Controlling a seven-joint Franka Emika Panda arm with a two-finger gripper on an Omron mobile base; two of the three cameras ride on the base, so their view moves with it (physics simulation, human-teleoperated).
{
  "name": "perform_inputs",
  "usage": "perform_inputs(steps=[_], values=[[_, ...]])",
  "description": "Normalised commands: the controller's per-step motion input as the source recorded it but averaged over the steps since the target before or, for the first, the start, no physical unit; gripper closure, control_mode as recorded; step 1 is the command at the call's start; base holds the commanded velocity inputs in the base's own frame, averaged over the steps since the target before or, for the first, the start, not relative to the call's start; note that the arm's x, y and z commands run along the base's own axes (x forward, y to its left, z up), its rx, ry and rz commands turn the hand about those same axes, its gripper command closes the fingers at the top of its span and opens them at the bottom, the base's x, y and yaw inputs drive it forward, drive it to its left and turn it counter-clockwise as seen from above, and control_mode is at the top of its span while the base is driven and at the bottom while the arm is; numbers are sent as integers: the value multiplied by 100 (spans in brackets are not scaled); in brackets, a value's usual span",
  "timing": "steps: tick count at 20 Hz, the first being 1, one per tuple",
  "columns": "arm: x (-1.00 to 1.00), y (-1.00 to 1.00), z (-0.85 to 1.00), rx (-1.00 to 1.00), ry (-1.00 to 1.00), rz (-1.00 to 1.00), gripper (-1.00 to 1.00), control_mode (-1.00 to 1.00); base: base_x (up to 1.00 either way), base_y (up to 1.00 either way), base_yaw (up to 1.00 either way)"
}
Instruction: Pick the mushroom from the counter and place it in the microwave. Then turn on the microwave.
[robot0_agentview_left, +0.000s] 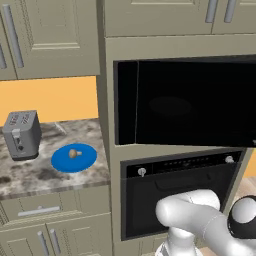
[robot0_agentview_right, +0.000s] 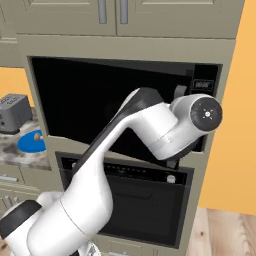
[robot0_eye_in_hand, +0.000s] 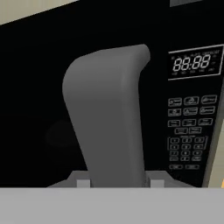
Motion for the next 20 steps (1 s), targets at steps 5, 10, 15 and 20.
perform_inputs(steps=[5, 10, 15, 20], values=[[-46, 24, -9, 0, -1, 0, 100, -100, 0, 0, 0], [-47, 26, -9, 0, 0, 0, 100, -100, 0, 0, 0], [-48, 26, -9, 0, 0, 0, 100, -100, 0, 0, 0], [-50, 27, -10, 0, 0, 0, 100, -100, 0, 0, 0]])
